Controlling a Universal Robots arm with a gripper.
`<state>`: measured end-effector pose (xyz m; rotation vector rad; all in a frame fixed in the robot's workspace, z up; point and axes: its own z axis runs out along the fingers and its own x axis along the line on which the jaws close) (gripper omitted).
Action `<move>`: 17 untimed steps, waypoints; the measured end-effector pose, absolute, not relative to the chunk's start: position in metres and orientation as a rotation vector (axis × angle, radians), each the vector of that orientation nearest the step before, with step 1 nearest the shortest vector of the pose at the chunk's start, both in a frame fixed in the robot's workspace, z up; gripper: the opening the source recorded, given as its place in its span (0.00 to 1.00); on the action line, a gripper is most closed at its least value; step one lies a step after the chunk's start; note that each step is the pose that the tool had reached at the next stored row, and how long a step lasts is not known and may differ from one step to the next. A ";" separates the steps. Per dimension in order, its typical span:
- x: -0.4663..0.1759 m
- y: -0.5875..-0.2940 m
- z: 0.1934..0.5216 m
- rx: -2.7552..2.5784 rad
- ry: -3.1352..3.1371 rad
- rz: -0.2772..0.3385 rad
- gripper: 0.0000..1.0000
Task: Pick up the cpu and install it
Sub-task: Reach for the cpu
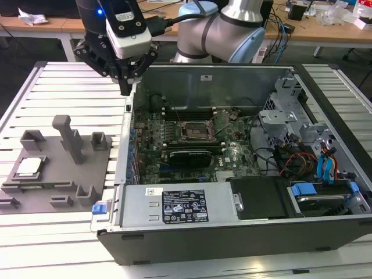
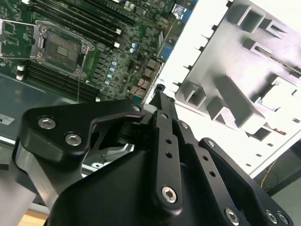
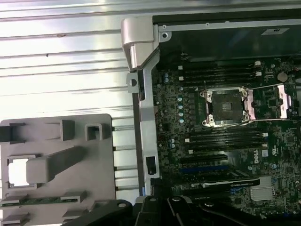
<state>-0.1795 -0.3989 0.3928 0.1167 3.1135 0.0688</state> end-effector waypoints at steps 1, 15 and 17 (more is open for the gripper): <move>-0.182 -0.399 0.393 0.117 3.114 0.069 0.11; -0.201 -0.399 0.393 0.117 3.114 0.069 0.11; -0.203 -0.399 0.393 0.117 3.114 0.069 0.11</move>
